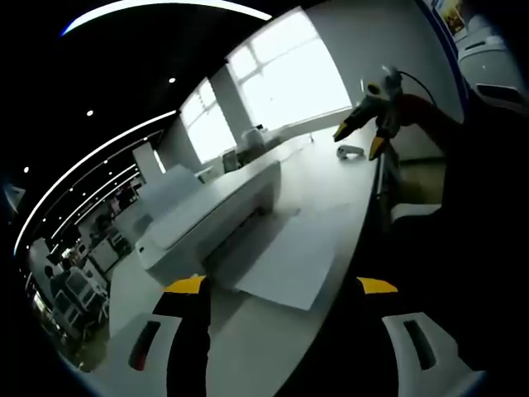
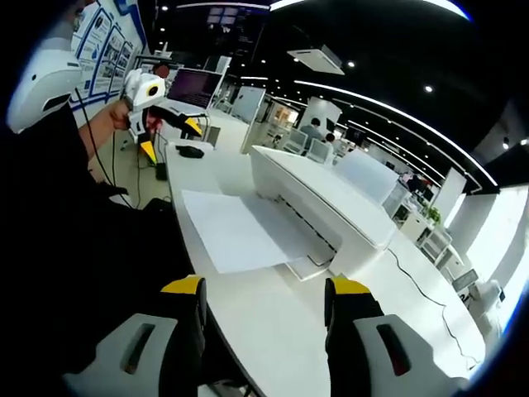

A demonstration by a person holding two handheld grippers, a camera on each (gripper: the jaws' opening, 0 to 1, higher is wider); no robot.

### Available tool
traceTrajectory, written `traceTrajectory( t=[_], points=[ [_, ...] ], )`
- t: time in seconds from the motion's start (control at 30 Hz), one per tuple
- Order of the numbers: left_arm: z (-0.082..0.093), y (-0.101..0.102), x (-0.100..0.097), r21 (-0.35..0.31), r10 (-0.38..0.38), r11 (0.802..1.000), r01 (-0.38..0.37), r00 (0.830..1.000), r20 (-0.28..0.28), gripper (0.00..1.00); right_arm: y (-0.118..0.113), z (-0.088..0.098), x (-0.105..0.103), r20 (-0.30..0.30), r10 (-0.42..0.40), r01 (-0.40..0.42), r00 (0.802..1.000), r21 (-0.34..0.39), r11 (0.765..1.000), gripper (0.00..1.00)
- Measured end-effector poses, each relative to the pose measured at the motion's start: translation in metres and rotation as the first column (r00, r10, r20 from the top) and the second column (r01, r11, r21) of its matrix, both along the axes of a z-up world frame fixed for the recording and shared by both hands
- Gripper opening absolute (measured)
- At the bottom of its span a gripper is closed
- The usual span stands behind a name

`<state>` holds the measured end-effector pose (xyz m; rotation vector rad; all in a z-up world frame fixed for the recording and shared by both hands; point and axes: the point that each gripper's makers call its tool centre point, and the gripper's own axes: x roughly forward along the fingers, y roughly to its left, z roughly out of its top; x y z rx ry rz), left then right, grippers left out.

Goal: Remove the paper from the printer output slot and place it on top of the printer

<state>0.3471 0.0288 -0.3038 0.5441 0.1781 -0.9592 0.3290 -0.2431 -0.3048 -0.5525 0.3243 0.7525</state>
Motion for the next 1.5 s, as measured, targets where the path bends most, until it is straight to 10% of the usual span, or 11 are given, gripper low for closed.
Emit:
traceTrajectory(
  t=[1.5],
  points=[
    [-0.016, -0.004, 0.016, 0.036, 0.007, 0.999, -0.007, 1.0, -0.012, 0.72, -0.006, -0.002, 0.0, -0.024, -0.007, 0.007, 1.0, -0.001, 1.0, 0.51]
  ],
)
